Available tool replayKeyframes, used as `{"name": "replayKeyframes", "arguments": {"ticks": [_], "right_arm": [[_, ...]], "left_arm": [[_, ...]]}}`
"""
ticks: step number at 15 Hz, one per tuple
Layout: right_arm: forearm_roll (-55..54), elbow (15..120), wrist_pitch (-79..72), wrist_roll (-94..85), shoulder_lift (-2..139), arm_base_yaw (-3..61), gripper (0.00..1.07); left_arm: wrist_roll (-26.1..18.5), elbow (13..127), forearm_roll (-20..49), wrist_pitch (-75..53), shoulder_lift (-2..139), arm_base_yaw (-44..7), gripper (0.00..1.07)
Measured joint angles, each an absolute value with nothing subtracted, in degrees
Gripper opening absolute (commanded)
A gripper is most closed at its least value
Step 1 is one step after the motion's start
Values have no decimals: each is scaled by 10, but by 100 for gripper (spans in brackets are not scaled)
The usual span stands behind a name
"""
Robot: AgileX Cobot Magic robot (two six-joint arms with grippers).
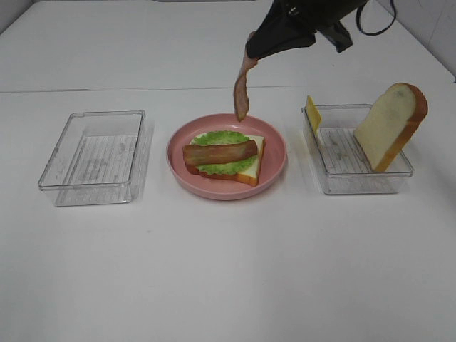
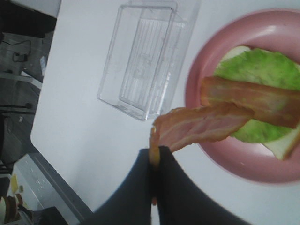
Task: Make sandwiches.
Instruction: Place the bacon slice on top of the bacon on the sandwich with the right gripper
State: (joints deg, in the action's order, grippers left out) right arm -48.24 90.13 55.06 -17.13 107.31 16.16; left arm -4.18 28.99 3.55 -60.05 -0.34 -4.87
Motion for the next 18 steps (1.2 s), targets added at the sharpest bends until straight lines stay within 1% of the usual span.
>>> {"name": "replayKeyframes", "arguments": {"ticks": [6,8,9,11,14,18], "right_arm": [[-669,901,419,-282,1175,208,0],[-711,901,400,-305,1208,217,0],[-714,901,399,-309,1220,220,0],[-690,901,394,-308,1226,219,0],[-602,901,387,-242,1226,205,0],[-434,901,408,-126,1226,194,0]], "left_arm": [[-42,290,36,-600,-3,-49,83],[-42,290,36,-600,-3,-49,83],[-42,290,36,-600,-3,-49,83],[-42,290,36,-600,-3,-49,83],[-42,290,36,-600,-3,-49,83],[-42,290,36,-600,-3,-49,83]]}}
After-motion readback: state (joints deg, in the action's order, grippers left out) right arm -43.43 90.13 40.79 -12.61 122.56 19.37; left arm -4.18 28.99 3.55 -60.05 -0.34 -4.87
